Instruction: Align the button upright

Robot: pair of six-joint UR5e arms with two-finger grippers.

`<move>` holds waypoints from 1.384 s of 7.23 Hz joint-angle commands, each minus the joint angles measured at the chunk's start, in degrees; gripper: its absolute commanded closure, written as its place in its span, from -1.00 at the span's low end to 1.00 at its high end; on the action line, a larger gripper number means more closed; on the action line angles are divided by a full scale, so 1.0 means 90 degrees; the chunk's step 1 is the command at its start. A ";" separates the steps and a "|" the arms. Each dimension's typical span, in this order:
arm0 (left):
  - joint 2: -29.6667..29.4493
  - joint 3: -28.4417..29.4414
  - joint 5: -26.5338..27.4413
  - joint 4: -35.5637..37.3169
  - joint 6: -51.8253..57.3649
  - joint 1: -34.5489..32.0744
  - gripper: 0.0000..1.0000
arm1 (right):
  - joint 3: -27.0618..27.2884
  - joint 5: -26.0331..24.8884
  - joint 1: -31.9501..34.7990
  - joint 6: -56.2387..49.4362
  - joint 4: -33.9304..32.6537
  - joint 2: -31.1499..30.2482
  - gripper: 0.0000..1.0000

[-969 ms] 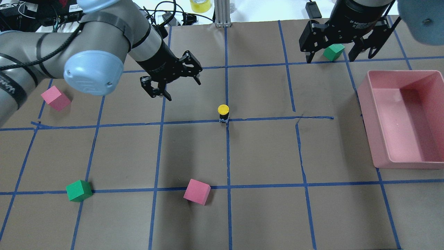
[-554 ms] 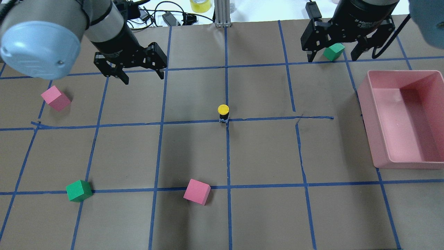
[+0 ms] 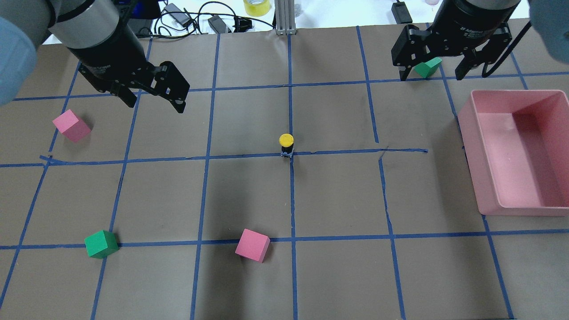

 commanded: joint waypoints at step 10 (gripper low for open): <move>-0.0639 0.0724 0.0238 0.0322 -0.0232 -0.0016 -1.00 | 0.0010 0.0014 -0.0009 -0.0049 0.0023 -0.0025 -1.00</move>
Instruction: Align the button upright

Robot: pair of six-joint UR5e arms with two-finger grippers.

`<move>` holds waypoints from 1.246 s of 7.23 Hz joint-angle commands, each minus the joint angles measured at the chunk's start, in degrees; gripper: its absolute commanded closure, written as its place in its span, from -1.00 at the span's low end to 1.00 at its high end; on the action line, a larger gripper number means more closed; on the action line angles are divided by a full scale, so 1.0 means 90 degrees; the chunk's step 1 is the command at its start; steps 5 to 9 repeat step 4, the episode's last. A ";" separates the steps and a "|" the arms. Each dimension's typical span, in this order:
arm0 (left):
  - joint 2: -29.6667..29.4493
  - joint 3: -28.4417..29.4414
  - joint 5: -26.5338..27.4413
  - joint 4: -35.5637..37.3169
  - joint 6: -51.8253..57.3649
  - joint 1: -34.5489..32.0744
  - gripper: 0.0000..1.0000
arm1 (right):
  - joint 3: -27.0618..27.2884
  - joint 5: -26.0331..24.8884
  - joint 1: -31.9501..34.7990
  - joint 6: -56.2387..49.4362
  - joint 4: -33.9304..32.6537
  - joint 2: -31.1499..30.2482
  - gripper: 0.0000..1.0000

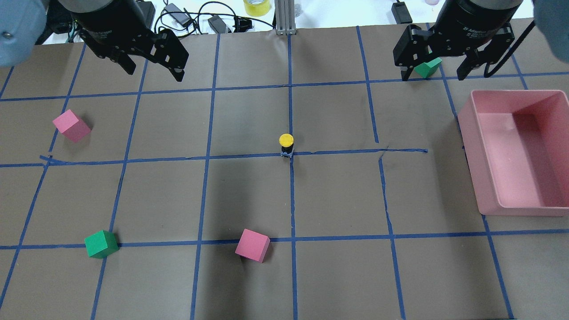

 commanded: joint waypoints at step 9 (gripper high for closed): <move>0.0109 -0.0237 -0.0069 -0.0016 -0.0627 -0.0031 -1.00 | 0.0001 0.0000 -0.0010 -0.0004 0.0001 0.0000 -1.00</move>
